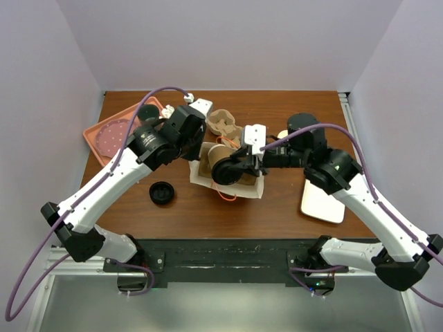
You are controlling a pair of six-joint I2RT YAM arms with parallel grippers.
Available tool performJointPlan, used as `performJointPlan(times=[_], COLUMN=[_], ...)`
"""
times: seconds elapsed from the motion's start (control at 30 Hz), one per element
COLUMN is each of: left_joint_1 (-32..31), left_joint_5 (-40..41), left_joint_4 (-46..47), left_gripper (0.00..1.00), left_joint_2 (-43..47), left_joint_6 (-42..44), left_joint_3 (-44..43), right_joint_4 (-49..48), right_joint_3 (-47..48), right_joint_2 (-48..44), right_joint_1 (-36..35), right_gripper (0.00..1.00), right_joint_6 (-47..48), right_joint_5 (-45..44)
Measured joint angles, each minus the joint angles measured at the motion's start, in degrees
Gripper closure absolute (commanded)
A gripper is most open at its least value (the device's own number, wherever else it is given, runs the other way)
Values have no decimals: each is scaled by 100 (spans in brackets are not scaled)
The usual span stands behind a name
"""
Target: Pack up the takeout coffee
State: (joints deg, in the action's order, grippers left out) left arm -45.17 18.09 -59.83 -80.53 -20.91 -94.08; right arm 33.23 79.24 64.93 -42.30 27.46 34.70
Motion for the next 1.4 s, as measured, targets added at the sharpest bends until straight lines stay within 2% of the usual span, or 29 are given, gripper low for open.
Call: performJointPlan(times=[0.3,0.47,0.7,0.9,0.97,1.13,1.27,1.4], left_joint_1=[275,393,496,505,505,505,505,505], left_joint_5=[168,160,120,94,94,101,103,105], left_joint_4=[-487,-564,-595,-627,-669,-763,-855,-922], left_gripper=[100,100,100,100,100,100,100,100], left_joint_2=[-44,55,179,201,201,225,256,304], left_joint_6=[-57,-57,-57,-57,-57,-55,-55,-55], left_joint_3=[-42,24,160,164,160,142,136,133], right_joint_4=[-2166,-2647,-2839,-2356,-2052,-887,28,527], right_joint_3=[-133,219,1158,1899,1976,1982,1851,1097], right_joint_2=[-221,-105,273,654,713,835,927,798], right_joint_1=[0,-2,20,22,22,227,728,1121], right_gripper=[91,92,91,92,89,89,91,91], right_joint_6=[-2312,-3171,-4065,-4572,-4669,-5117,-5508,-5827], right_joint_5=[-291,-647,-1740,-3001,-3569,-4747,-4962,-4920])
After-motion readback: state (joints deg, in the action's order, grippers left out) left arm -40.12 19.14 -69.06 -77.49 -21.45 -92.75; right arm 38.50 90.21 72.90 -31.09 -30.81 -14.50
